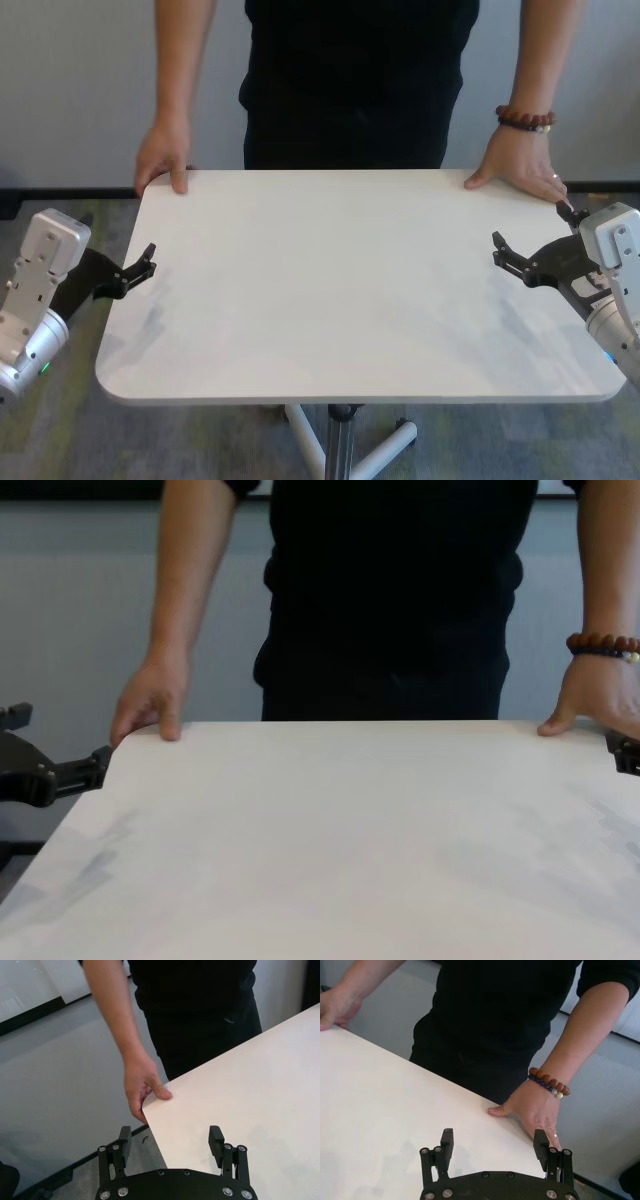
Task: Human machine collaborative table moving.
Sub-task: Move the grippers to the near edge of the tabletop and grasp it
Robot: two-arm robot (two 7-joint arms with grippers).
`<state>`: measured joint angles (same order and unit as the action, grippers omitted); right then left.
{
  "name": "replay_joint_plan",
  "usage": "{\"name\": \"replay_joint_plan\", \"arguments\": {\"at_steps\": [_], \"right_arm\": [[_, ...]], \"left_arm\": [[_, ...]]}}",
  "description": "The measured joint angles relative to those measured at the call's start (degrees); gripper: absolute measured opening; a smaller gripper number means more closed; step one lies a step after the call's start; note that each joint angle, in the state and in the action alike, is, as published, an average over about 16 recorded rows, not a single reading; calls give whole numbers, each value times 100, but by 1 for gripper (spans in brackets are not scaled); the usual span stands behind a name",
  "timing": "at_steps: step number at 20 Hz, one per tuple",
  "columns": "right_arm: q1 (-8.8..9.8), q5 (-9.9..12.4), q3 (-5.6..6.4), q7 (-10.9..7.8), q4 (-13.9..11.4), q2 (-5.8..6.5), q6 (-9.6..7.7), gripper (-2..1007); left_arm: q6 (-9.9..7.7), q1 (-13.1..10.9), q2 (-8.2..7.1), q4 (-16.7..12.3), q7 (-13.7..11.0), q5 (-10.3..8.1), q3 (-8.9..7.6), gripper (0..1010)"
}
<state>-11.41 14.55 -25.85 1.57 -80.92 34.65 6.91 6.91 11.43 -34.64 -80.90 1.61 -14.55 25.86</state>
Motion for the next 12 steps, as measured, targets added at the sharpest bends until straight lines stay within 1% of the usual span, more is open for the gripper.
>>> {"name": "replay_joint_plan", "arguments": {"at_steps": [3, 6, 9, 12], "right_arm": [[23, -6, 7, 2, -40, 12, -3, 1000], [84, -45, 20, 11, -151, 50, -15, 1000], [180, -122, 33, 30, -313, 112, -29, 1000], [322, -233, 46, 59, -509, 197, -42, 1000]], "left_arm": [[6, -21, -15, -31, -2, 2, -9, 1000], [21, -106, -79, -158, 24, 27, -47, 1000], [29, -259, -180, -368, 79, 75, -113, 1000], [25, -481, -315, -642, 158, 153, -196, 1000]]}}
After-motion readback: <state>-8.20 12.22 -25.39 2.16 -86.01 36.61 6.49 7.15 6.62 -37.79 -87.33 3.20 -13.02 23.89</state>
